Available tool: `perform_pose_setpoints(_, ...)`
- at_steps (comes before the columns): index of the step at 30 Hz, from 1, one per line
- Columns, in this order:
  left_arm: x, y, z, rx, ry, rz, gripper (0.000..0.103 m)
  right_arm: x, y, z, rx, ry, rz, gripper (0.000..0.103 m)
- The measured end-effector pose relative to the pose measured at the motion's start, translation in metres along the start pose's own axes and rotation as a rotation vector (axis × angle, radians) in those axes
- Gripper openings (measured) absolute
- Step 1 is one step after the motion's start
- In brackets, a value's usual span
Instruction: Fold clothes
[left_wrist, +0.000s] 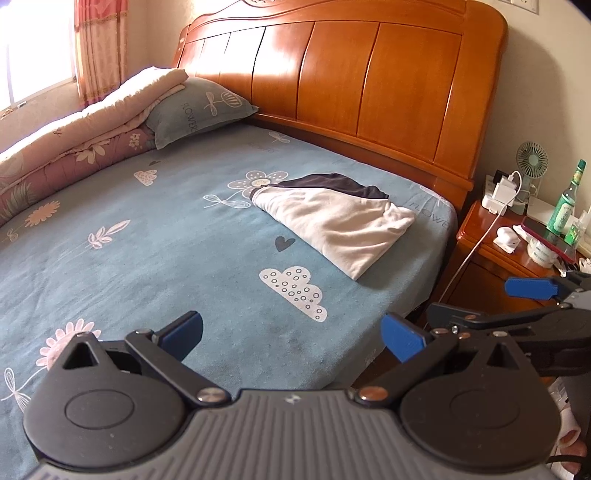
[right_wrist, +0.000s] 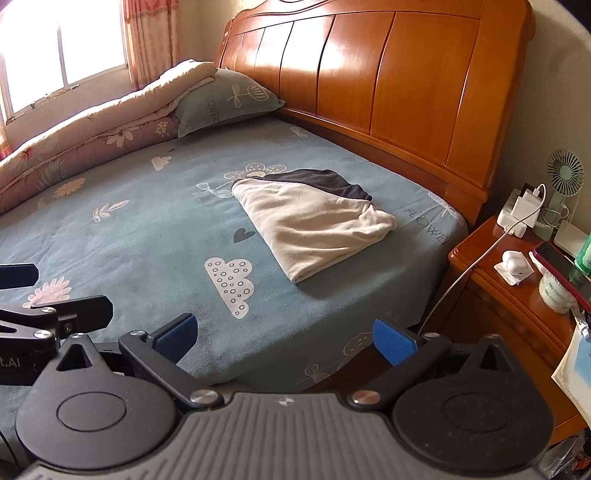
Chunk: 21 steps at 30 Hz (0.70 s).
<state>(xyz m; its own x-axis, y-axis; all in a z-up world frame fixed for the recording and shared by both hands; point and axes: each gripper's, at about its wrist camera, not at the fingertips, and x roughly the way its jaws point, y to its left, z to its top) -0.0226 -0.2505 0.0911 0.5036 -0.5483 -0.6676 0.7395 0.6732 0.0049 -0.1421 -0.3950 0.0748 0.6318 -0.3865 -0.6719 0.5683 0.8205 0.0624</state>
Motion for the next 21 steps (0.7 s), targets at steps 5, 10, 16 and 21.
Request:
perform_pose_setpoints(5, 0.0004, 0.0002, 0.0031, 0.004, -0.001, 0.013, 0.102, -0.0008, -0.0025, 0.0016, 0.009, -0.002, 0.010, 0.103)
perform_pose_setpoints(10, 0.0045, -0.0003, 0.0048, 0.013, 0.014, 0.029, 0.102, 0.0000, -0.0027, 0.0018, 0.011, 0.002, 0.012, 0.103)
perform_pose_setpoints(16, 0.0057, -0.0005, 0.0056, 0.021, 0.017, 0.030, 0.102, 0.0008, -0.0049, 0.0015, 0.026, 0.004, 0.017, 0.103)
perform_pose_setpoints(21, 0.0048, -0.0026, 0.0051, 0.039, 0.012, 0.034, 0.102, -0.0002, -0.0059, 0.0022, 0.032, -0.006, 0.012, 0.103)
